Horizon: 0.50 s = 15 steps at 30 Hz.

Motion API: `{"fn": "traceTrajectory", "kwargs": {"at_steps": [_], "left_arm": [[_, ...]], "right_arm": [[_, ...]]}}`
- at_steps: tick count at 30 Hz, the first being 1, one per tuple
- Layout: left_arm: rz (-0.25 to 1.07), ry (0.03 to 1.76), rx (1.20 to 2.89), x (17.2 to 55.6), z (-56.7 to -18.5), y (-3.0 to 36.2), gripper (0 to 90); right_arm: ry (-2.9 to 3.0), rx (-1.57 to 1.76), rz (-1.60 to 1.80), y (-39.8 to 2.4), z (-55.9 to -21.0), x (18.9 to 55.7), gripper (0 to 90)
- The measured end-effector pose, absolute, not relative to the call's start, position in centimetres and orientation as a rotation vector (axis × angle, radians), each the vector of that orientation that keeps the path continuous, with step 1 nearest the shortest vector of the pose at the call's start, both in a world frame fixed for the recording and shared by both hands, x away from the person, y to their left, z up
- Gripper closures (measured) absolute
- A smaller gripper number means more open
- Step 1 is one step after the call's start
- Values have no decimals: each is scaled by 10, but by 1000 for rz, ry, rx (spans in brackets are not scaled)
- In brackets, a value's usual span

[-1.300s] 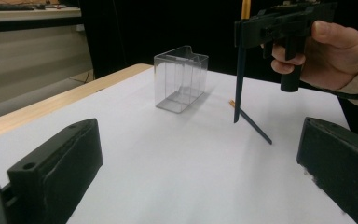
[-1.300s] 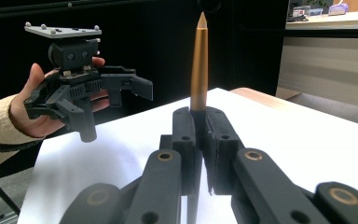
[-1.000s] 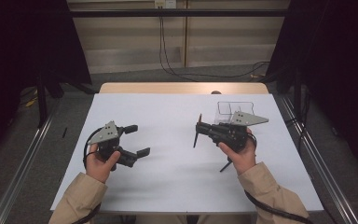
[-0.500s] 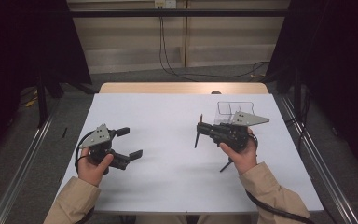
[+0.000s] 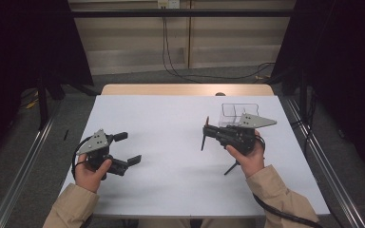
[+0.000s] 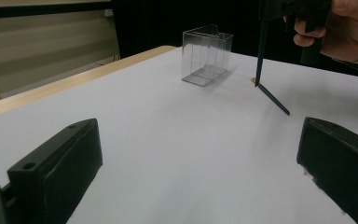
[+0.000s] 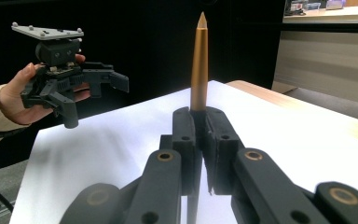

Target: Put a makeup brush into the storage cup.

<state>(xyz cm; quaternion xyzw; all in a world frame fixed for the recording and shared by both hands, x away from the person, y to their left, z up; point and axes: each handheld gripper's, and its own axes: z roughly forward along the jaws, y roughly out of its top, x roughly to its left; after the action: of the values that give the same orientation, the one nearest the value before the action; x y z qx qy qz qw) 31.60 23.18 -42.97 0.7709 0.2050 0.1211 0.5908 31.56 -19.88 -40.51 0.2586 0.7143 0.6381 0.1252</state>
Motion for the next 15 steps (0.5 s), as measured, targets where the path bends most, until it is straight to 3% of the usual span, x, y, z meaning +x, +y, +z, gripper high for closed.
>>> {"fn": "traceTrajectory", "kwargs": {"at_steps": [15], "left_arm": [[296,487,1786,313,-430,239,0]], "right_arm": [[2068,769,1850,-207,-400,324,833]]}}
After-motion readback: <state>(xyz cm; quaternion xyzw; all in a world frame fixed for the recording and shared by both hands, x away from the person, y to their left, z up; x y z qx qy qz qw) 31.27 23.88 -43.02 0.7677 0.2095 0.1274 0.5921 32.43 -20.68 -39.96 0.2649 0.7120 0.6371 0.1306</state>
